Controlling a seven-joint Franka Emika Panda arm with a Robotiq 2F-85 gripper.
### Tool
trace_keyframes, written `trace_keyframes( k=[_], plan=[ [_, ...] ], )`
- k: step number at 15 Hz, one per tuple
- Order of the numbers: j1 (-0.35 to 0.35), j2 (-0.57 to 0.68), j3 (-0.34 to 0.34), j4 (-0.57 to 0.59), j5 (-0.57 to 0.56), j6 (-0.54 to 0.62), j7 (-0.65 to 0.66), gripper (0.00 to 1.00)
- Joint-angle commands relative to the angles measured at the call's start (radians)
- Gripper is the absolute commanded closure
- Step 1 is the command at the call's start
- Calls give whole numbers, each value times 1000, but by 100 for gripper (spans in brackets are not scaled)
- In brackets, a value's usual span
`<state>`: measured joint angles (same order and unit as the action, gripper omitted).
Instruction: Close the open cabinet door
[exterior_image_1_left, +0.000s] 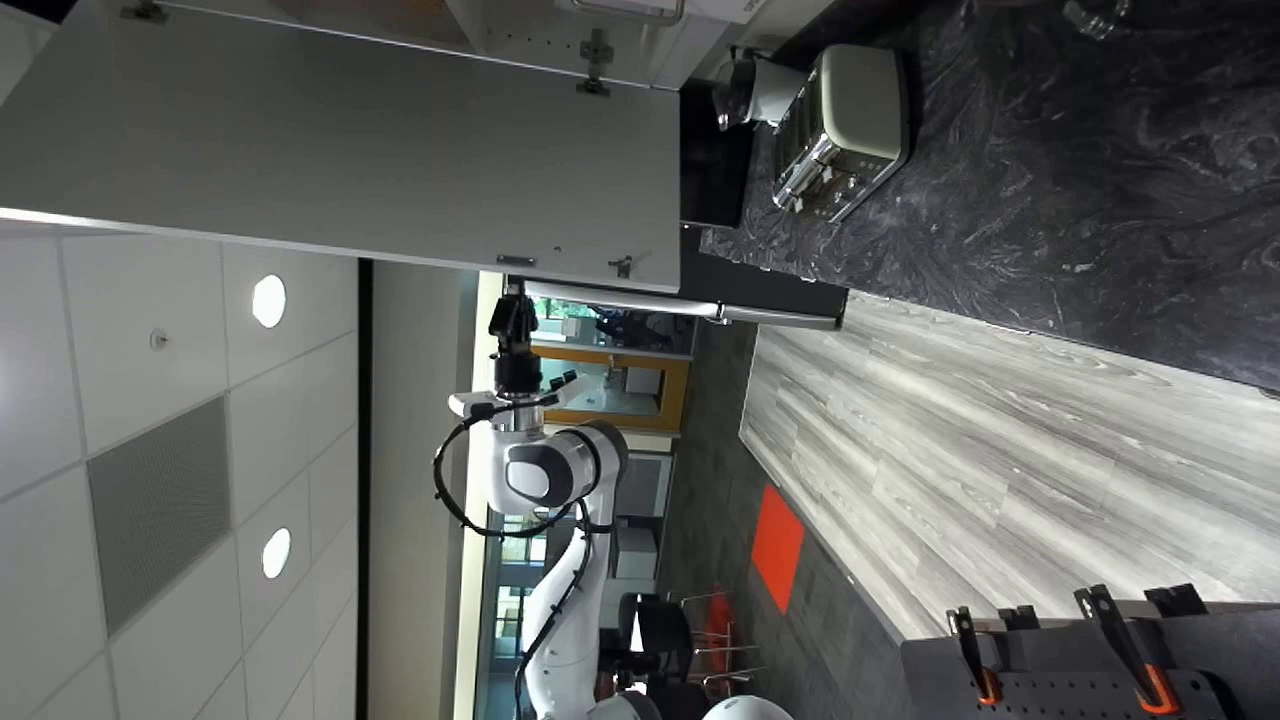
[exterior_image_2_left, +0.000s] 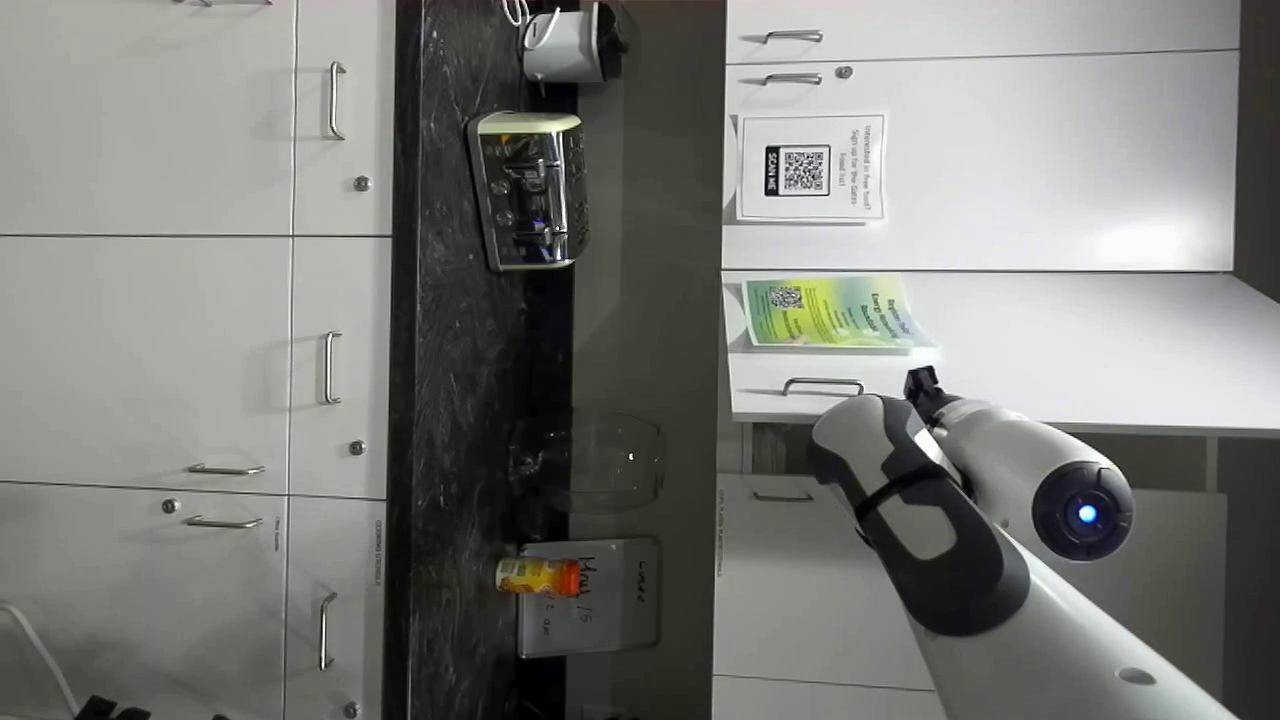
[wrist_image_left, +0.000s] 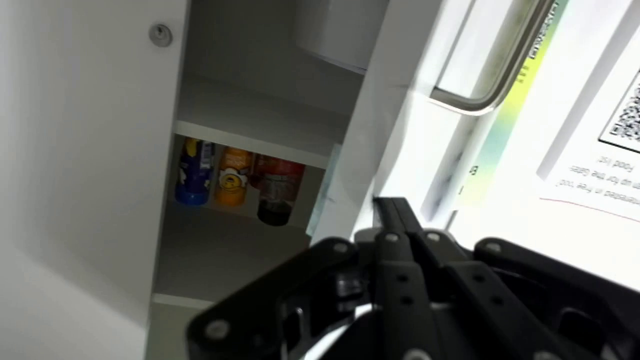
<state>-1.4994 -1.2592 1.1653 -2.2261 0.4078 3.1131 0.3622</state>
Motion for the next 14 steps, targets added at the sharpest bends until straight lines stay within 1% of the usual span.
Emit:
trace_keyframes(
  k=[1, 5, 7, 9, 11, 14],
  plan=[
    [1, -13, -61, -61, -47, -55, 59, 100],
    [-28, 12, -108, -101, -68, -98, 93, 100],
    [-44, 34, -121, -115, -76, -101, 109, 100],
    [-48, 1, -128, -136, -89, -93, 120, 100],
    [14, -7, -129, -164, -104, -60, 98, 100],
    [155, 41, -110, -186, -127, 34, 61, 100]
  ],
)
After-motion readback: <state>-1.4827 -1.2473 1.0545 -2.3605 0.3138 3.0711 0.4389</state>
